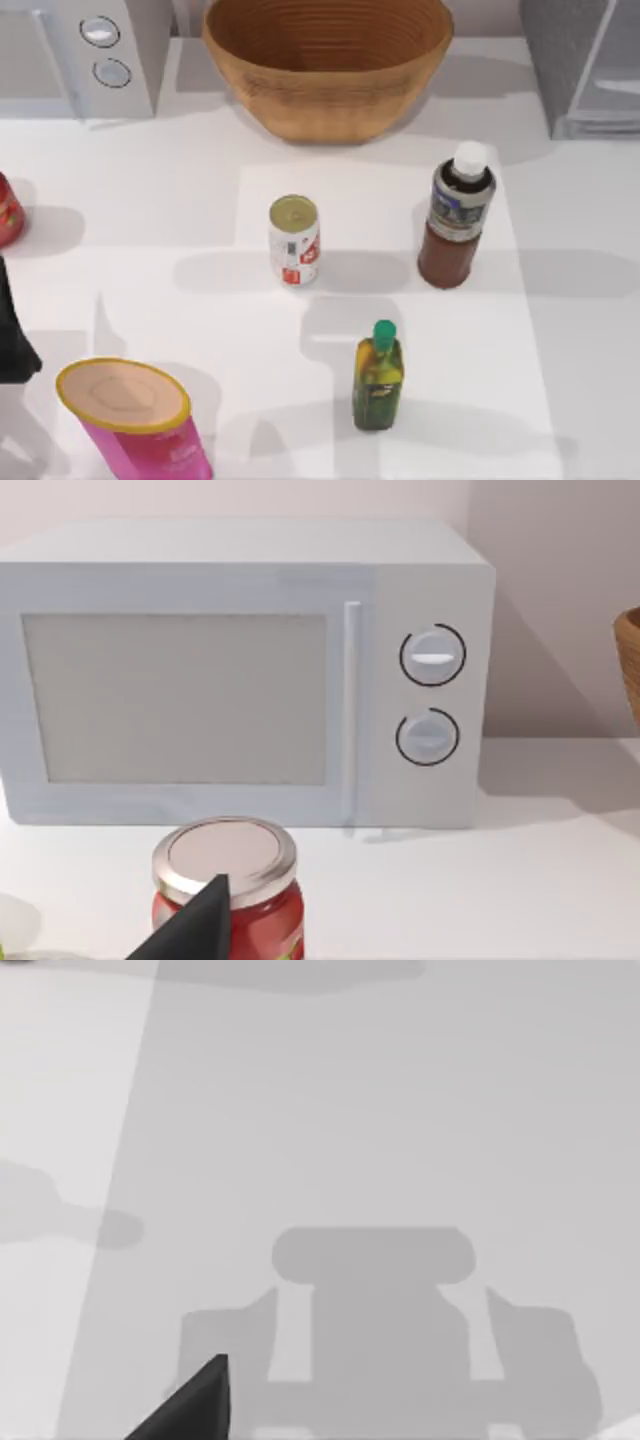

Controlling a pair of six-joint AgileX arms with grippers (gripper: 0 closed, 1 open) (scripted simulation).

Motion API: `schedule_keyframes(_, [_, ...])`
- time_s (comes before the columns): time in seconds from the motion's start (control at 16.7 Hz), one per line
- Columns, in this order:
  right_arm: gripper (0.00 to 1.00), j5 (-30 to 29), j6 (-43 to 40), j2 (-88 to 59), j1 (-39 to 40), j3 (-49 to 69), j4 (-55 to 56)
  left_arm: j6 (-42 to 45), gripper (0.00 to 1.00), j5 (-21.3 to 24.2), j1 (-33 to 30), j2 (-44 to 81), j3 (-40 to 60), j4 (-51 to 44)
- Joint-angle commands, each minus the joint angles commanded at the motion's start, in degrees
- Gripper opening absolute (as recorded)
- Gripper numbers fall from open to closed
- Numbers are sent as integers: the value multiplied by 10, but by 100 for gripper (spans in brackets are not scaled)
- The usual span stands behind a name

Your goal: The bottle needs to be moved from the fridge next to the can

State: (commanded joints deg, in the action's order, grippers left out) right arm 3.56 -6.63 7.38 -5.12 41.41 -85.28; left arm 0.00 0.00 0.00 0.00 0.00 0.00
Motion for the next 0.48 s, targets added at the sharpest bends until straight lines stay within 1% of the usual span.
schedule_keyframes(0.12, [100, 37, -67, -66, -66, 32, -14, 0, 100, 0, 0, 0, 0, 0])
schedule_keyframes(0.24, [100, 84, -157, -157, -153, 70, -28, 0, 100, 0, 0, 0, 0, 0])
schedule_keyframes(0.48, [100, 194, -398, -400, -367, 152, -50, 0, 100, 0, 0, 0, 0, 0])
